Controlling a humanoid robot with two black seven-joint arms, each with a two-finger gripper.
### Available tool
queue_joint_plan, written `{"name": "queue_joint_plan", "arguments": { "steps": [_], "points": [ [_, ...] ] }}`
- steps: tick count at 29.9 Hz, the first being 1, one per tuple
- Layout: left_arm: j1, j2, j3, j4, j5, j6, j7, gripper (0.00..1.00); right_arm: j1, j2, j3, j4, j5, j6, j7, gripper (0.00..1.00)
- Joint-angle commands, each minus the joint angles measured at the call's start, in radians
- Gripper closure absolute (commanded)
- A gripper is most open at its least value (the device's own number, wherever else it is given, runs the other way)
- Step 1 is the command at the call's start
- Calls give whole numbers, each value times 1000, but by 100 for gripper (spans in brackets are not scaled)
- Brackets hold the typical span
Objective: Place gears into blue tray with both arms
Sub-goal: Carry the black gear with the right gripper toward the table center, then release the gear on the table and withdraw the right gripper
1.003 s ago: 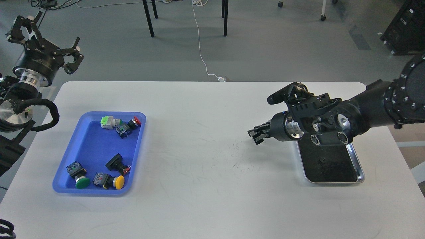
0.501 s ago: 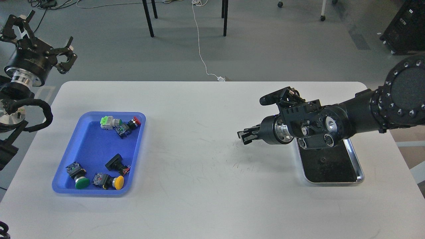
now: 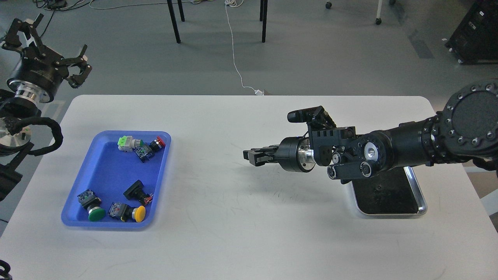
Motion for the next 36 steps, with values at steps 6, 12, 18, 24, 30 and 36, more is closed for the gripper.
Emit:
{"name": "queue_joint_plan", "arguments": {
  "steps": [6,12,18,24,30,36],
  "points": [
    [-1,1,13,0,3,3,1,2,-146,0,19,-139,-123,1,6,78],
    [-1,1,13,0,1,8,1,2,-165,0,24,-141,-150,1,6,72],
    [-1,3,13,0,3,11,-2,2,-165,0,24,-135,-151,1,6,55],
    [-4,32,13,-1,1,9,1,2,-152,0,27,-135,-150,1,6,42],
    [-16,47,14,-1,3,9,3,2,-143,0,308,-190,-136,8,-8,8],
    [-48,59,31,-14,9,8,18,2,-168,-139,710,-221,-131,65,-8,3]
  ]
}}
